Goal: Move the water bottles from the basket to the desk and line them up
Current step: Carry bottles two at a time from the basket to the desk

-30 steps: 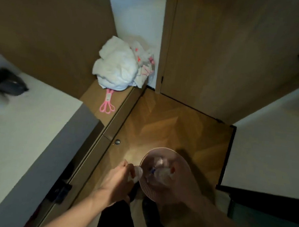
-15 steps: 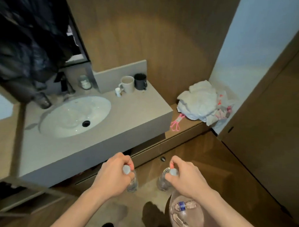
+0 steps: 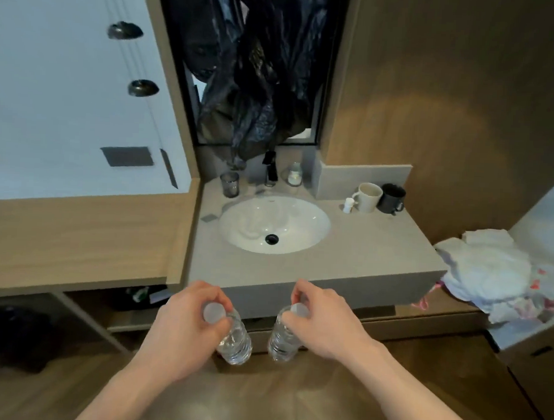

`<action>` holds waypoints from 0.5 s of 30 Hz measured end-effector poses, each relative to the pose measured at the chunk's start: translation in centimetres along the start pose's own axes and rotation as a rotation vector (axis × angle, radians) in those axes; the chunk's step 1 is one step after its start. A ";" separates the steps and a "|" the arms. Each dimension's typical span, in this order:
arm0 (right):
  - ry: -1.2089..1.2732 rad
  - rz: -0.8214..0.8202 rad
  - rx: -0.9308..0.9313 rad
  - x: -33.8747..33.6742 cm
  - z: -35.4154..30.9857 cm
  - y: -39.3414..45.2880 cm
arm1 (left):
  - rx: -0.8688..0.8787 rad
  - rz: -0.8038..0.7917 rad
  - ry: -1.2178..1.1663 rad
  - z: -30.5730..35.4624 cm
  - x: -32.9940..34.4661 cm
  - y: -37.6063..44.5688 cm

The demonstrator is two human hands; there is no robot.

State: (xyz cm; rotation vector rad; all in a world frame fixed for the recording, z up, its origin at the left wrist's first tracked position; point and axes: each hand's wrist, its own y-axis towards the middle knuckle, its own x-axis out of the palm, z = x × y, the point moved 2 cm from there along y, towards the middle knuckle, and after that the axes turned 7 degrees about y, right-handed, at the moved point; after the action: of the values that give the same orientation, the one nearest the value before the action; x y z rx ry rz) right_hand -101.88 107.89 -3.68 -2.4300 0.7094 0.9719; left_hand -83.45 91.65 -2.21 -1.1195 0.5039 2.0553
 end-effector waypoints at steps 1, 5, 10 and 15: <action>0.010 -0.004 -0.014 1.3 -1.8 0.7 | -0.013 0.023 -0.010 -1.8 -1.4 -0.3; 0.022 -0.031 -0.085 6.0 -9.6 3.1 | -0.060 0.089 -0.012 -9.1 -6.7 -1.9; 0.011 -0.132 -0.186 11.5 -18.7 5.8 | -0.184 0.194 0.012 -17.5 -12.7 -4.1; -0.027 -0.237 -0.277 16.8 -26.7 9.5 | -0.349 0.314 -0.032 -24.8 -17.3 -5.8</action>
State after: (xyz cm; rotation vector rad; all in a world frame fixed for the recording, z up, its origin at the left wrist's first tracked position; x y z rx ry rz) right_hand -83.62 80.70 0.04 -2.6549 0.2813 1.0623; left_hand -59.29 72.65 -1.19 -1.2669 0.3263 2.5012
